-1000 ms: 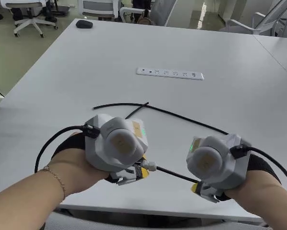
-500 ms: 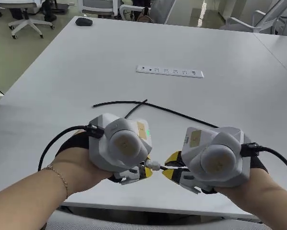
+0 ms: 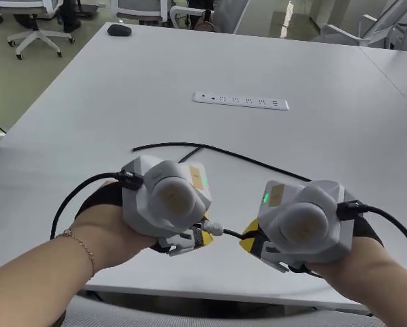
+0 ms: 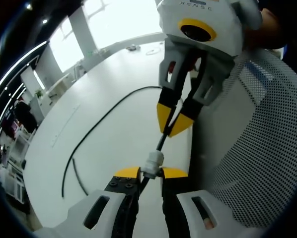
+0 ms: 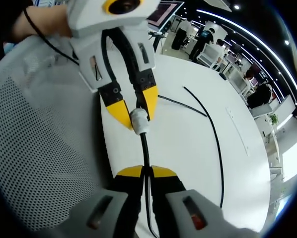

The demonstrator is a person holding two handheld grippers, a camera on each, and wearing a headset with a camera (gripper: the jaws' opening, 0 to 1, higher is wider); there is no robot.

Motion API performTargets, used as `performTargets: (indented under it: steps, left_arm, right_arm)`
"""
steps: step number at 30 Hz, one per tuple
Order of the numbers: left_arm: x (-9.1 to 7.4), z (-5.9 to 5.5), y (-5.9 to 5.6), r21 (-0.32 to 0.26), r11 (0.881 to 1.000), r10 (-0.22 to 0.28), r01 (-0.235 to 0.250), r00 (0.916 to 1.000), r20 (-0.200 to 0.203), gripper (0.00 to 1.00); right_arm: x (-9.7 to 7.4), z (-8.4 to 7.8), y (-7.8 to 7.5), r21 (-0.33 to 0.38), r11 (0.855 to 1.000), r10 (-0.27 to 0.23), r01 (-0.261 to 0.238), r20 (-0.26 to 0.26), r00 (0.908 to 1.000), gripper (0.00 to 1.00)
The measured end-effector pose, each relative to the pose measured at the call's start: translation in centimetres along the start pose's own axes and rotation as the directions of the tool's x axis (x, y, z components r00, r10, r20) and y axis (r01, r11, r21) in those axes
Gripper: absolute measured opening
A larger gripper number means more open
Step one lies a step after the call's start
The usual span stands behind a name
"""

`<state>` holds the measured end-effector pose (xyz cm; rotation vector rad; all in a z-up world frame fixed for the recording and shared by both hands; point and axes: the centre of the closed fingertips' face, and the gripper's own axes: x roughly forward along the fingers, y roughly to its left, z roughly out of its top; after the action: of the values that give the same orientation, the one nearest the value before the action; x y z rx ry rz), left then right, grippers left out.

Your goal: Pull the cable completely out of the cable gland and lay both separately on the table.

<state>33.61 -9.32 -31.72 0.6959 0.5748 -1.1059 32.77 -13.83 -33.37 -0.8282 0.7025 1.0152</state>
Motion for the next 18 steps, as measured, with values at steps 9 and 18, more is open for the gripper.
performTargets:
  steps: [9, 18]
  left_arm:
    - [0.0, -0.1, 0.1, -0.005, 1.000, 0.001, -0.001, 1.0000, -0.002, 0.17]
    - [0.1, -0.1, -0.1, -0.002, 1.000, -0.006, 0.006, 1.0000, -0.005, 0.17]
  right_arm:
    - [-0.4, -5.8, -1.8, 0.078, 0.993, -0.063, 0.087, -0.264, 0.9624, 0.03]
    - [0.1, -7.0, 0.1, 0.043, 0.999, 0.008, 0.006, -0.333, 0.9430, 0.16]
